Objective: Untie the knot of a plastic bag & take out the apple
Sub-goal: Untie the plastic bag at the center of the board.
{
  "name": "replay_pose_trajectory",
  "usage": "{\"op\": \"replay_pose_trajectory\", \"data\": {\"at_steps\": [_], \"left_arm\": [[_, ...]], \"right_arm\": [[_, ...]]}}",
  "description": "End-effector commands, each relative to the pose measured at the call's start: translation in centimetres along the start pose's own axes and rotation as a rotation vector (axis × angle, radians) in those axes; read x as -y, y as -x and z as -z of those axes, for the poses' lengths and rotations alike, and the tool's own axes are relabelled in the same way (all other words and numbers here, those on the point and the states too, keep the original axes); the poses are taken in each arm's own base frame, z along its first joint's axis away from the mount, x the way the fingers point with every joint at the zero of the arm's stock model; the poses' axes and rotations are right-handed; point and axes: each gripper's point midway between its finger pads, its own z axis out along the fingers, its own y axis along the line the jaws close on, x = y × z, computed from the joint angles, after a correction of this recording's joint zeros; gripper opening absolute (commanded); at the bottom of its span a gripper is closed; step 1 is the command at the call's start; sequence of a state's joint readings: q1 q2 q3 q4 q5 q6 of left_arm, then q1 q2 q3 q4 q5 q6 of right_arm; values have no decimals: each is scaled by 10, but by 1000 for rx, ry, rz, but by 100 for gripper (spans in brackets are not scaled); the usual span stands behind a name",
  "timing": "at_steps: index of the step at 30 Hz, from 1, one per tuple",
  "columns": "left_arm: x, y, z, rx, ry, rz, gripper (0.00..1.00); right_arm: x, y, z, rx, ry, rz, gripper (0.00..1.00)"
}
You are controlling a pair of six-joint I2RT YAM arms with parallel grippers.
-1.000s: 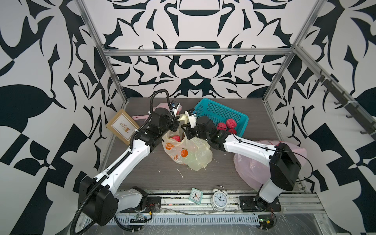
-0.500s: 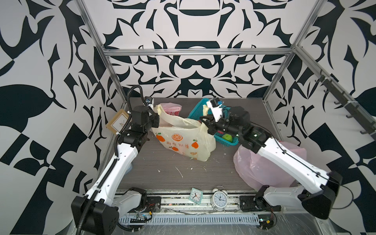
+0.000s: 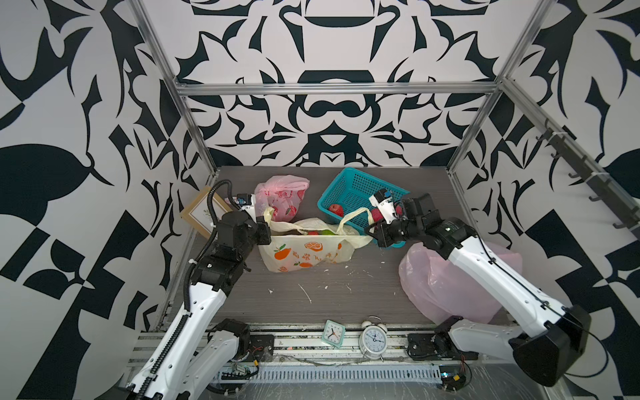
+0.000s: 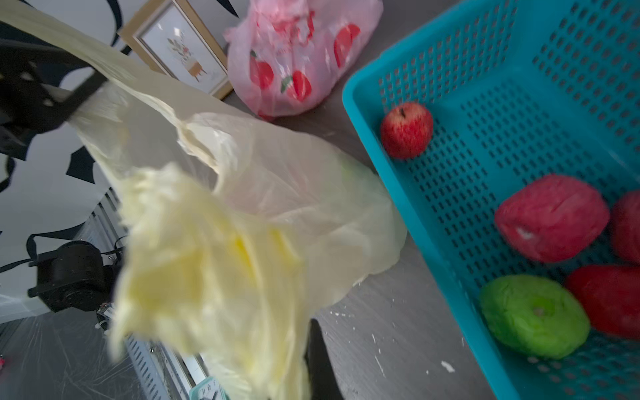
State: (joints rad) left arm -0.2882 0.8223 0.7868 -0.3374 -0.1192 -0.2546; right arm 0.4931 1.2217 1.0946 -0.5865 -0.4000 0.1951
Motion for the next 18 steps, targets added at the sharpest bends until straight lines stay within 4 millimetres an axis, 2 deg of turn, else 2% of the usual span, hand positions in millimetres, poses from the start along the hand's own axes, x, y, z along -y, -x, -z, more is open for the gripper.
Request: {"op": "replay_pose_trajectory", "data": {"at_steps": [1,5,6,7,9,12,15,18], "left_arm": [[-15,-22,5,-32,44,99,6],[-20,-49,3,-79,49,135,6],[-19,-55,3,-97,37,143,6],[-17,-60,3,-111,27,154,6],[-12,-69,3,-133,-5,179,5],[-7,-80,2,-157,-28,183,5],[-1,-89,2,-169,-35,162,4],[7,-97,-1,-183,-48,141,4]], "right_arm": [[49,-32,3,-91,-212,-131,0],[78,-33,1,-130,-315,-179,0],[81,-30,1,-134,-317,-184,4],[80,-25,2,-131,-308,-180,12],[64,-2,9,-81,-246,-142,29],[28,39,33,49,-125,-66,46],[-12,74,63,163,11,14,53],[-54,97,89,252,161,92,60]]}}
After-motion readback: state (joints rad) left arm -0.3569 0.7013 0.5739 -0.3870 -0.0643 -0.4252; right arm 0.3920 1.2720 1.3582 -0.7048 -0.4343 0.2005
